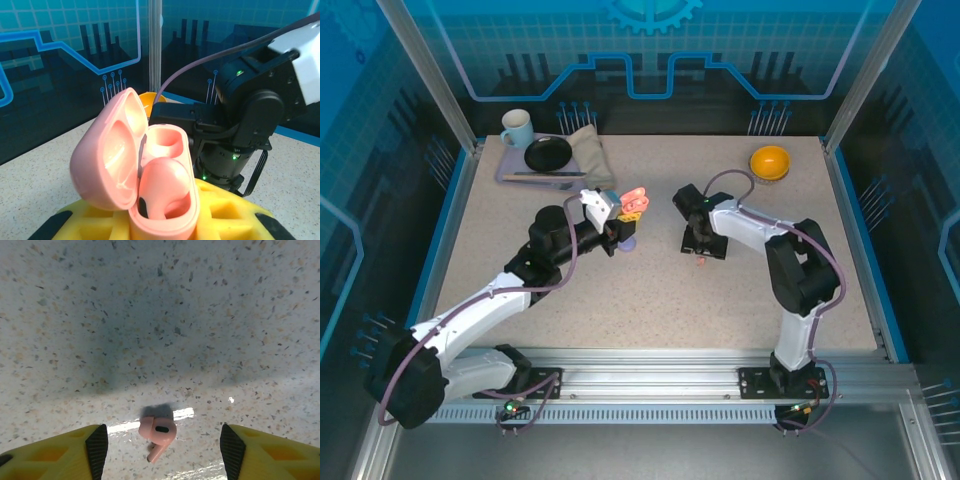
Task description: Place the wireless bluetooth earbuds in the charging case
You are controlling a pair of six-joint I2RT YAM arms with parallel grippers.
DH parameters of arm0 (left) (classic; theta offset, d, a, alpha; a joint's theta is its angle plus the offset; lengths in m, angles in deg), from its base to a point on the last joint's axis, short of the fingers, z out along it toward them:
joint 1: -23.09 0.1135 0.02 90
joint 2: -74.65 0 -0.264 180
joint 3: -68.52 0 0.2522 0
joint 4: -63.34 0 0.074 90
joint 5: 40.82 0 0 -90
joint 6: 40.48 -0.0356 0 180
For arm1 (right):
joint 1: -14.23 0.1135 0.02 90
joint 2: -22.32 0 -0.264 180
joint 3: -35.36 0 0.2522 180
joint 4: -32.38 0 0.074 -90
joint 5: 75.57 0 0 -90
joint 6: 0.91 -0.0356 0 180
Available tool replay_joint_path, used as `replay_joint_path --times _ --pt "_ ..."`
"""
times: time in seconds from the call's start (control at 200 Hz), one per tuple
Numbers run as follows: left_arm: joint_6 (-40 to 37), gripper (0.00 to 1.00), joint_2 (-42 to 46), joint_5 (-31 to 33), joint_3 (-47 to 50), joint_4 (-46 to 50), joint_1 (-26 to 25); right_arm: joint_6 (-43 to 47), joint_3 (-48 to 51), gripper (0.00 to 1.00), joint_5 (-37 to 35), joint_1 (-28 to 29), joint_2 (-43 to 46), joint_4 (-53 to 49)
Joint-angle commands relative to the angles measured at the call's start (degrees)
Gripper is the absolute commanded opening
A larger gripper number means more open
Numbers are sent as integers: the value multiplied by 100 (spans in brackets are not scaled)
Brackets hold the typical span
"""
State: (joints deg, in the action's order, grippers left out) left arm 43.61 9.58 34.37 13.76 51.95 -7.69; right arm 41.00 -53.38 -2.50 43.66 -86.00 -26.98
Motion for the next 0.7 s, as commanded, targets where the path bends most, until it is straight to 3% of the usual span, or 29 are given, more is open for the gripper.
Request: replay_joint_path --times 0.0,0.695 --pt "81 0 74 -116 118 -254 66 -143 -53 63 -144 82 -133 -174" --pt "121 0 41 -176 137 -277 134 -146 324 55 -56 91 -151 84"
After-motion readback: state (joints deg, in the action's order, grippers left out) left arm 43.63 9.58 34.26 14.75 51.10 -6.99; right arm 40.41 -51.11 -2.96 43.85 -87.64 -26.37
